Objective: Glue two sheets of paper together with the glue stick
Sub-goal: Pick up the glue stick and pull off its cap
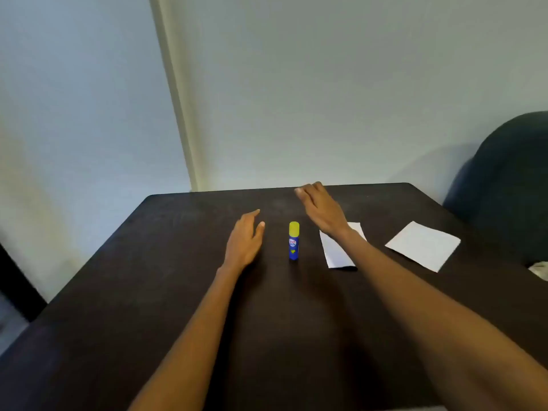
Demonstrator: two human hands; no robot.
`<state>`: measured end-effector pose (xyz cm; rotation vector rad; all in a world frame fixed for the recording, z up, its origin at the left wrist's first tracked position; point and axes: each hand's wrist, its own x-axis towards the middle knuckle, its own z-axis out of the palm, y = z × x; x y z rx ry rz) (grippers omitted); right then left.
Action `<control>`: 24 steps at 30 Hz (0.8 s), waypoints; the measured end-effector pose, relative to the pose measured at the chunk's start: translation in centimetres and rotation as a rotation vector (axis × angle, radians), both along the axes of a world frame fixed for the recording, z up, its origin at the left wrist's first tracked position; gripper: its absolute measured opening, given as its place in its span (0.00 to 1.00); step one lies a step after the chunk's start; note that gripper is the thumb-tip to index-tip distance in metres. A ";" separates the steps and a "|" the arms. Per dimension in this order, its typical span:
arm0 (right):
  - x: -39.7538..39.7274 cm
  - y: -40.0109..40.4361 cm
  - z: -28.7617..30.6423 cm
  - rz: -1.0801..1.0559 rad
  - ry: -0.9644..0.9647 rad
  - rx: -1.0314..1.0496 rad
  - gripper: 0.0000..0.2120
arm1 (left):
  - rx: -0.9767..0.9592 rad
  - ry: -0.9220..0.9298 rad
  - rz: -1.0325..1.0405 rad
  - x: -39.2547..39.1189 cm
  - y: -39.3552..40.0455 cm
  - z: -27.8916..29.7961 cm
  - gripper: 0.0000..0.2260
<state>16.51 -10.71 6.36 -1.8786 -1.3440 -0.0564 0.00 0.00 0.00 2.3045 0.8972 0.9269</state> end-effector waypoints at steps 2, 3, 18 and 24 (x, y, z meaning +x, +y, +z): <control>-1.7 -1.3 0.0 0.014 -0.056 -0.055 0.20 | -0.110 -0.073 -0.088 -0.5 -1.9 -0.1 0.19; -2.4 -1.7 -0.2 0.020 -0.121 -0.092 0.22 | -0.127 -0.079 -0.143 -0.6 -2.7 -0.3 0.19; -2.7 -1.5 2.2 0.281 -0.016 -0.449 0.12 | -0.355 -0.171 -0.273 0.6 -5.3 1.6 0.11; -2.3 -0.5 4.9 0.430 0.085 -0.500 0.12 | -0.684 -0.130 -0.534 -0.4 -3.4 4.6 0.10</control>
